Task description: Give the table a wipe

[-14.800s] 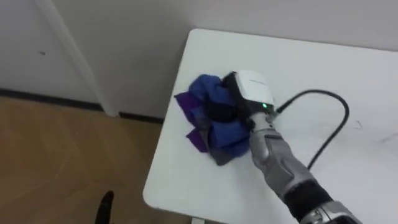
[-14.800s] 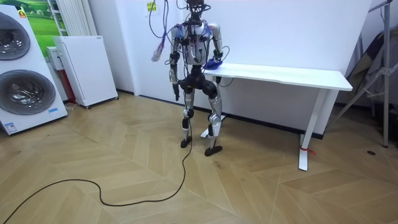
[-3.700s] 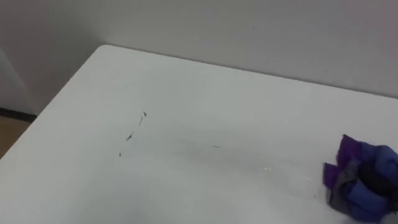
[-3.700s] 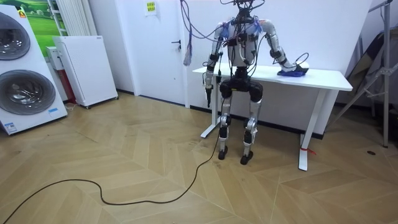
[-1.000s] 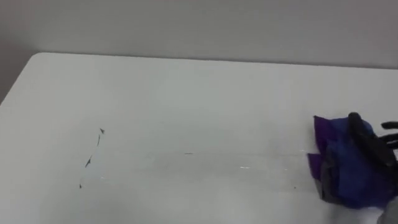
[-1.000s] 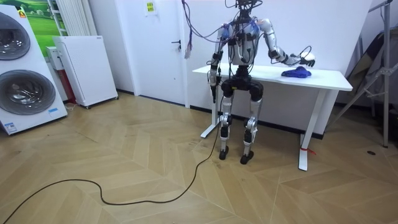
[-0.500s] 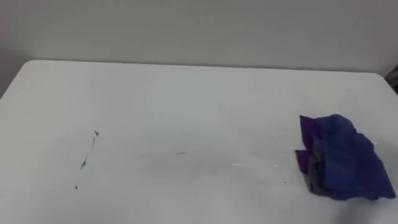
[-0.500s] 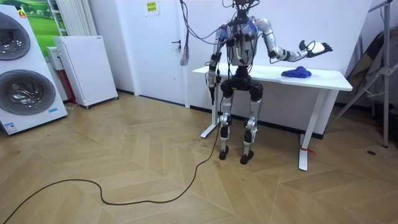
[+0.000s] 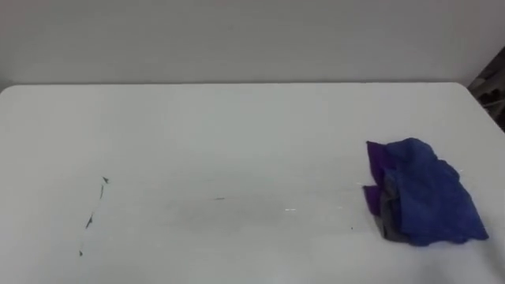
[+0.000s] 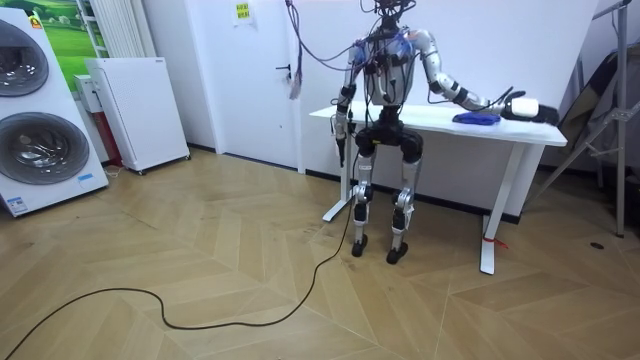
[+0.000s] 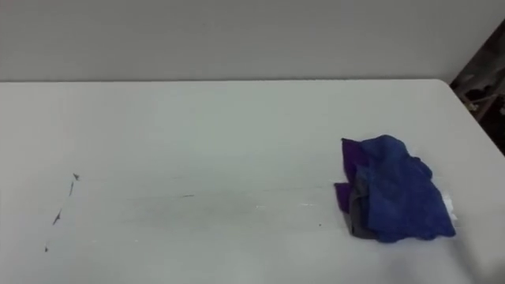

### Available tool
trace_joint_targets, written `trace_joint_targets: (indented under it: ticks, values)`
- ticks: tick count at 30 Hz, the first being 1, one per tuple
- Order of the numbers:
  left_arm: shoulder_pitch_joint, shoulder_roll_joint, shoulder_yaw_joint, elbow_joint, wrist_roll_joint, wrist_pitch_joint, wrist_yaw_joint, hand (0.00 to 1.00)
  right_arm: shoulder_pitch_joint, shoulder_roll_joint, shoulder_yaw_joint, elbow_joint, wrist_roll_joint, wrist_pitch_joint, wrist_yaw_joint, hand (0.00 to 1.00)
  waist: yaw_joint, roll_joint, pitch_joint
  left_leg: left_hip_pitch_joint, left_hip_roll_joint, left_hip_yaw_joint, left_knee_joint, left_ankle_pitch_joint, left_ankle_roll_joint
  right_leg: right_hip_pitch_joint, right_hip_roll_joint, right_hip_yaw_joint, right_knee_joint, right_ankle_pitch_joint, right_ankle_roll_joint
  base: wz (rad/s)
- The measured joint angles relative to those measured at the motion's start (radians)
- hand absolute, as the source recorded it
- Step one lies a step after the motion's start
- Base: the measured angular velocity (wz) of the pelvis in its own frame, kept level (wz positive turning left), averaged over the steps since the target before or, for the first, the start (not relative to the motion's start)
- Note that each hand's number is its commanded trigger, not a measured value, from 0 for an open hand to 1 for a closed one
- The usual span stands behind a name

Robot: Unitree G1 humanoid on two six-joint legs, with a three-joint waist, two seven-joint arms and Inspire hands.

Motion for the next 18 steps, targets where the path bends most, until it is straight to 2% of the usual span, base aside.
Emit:
trace_joint_targets:
  ticks: [1,7,10,12,15,18]
  values:
    - [-0.002,0.000,0.009,-0.001,0.000,0.005,-0.003,0.00,0.001,-0.010,-0.004,0.063,0.025,0.002,0.010,0.00,-0.002,-0.004,0.0001,0.001,-0.001,-0.002,-0.001,0.000,0.000,-0.001,0.002,0.012,-0.002,-0.006,0.000,0.06]
    - [0.013,0.005,0.019,-0.001,-0.001,0.013,0.002,0.00,0.006,-0.034,-0.042,0.282,0.141,0.025,0.010,0.00,-0.018,-0.005,0.0013,0.004,0.000,-0.004,-0.003,-0.005,0.000,0.000,0.004,0.014,0.002,-0.007,0.000,0.01]
    - [0.015,0.006,0.020,-0.001,0.000,0.016,0.001,0.00,0.026,-0.034,-0.040,0.354,0.203,0.037,0.014,0.00,-0.015,-0.003,0.0021,0.011,0.000,-0.004,-0.009,-0.005,0.000,0.000,0.005,0.015,0.003,-0.008,-0.001,-0.06]
    - [0.016,0.007,0.025,0.000,0.000,0.034,0.000,0.00,0.030,-0.032,-0.048,0.399,0.250,0.047,0.026,0.00,-0.016,0.000,0.0043,0.014,0.000,-0.004,-0.012,-0.005,0.000,0.001,0.006,0.015,0.006,-0.008,-0.001,-0.07]
    - [0.016,0.007,0.029,0.002,0.002,0.039,-0.001,0.00,0.050,-0.031,-0.069,0.459,0.264,0.046,0.053,0.00,-0.014,0.001,0.0051,0.022,0.002,-0.005,-0.017,-0.007,-0.002,0.013,0.008,0.012,0.000,-0.008,-0.001,0.00]
    - [0.026,0.006,0.027,0.002,0.002,0.052,0.001,0.00,0.068,-0.008,-0.066,0.486,0.291,0.066,0.087,0.00,-0.010,0.005,0.0072,0.034,0.004,-0.007,-0.017,-0.014,-0.003,0.032,0.012,0.012,-0.003,-0.010,-0.002,0.00]
